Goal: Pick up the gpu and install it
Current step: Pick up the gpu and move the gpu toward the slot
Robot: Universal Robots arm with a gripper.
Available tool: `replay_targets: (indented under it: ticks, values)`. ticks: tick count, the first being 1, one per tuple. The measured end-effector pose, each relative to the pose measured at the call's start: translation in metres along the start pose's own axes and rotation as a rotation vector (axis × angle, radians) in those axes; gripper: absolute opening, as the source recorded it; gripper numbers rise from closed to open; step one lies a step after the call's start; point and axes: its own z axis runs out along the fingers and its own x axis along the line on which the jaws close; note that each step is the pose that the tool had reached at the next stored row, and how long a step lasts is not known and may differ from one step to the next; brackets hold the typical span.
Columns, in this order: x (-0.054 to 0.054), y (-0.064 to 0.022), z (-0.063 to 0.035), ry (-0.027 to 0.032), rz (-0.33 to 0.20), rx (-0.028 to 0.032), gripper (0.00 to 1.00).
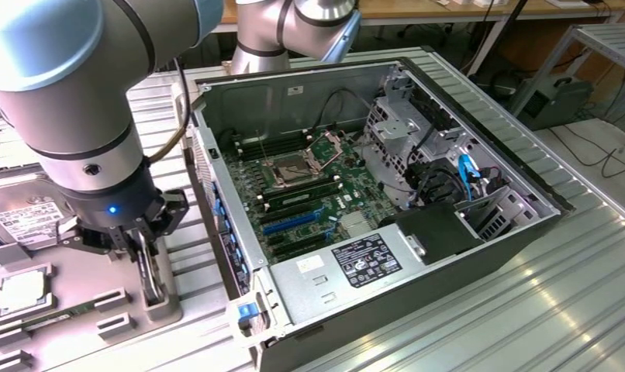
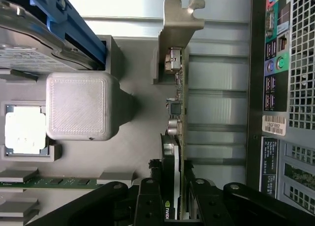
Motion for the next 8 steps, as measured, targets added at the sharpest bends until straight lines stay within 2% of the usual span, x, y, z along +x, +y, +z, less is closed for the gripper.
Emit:
replay_targets:
  ticks: [8]
  values:
    - [-0.0001, 0.0004, -0.0084, -0.0001, 0.0, -0.0002, 0.27]
